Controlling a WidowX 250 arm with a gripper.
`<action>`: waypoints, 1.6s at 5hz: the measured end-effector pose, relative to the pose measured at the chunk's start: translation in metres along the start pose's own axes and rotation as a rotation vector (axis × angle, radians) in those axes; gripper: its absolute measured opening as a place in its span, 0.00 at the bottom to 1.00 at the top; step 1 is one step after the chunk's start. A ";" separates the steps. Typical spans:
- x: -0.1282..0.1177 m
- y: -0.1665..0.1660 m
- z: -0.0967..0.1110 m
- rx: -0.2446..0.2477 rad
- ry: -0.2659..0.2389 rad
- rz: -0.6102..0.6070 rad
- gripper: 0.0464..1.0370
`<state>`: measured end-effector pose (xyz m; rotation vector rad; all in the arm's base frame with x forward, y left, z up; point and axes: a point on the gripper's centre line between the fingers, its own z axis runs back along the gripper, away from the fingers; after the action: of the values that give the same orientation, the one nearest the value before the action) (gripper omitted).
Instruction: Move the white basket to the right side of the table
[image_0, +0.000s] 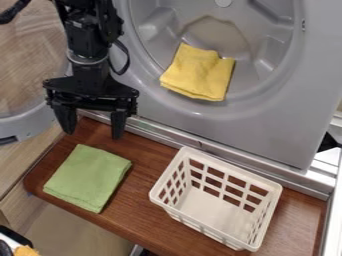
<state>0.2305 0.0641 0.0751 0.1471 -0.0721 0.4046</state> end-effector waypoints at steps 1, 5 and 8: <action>-0.003 0.000 -0.006 0.007 0.016 0.015 0.96; -0.042 -0.104 -0.030 -0.042 -0.189 0.393 0.96; -0.061 -0.127 -0.067 -0.254 -0.071 0.719 0.96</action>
<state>0.2273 -0.0645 -0.0132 -0.1242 -0.2481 1.1016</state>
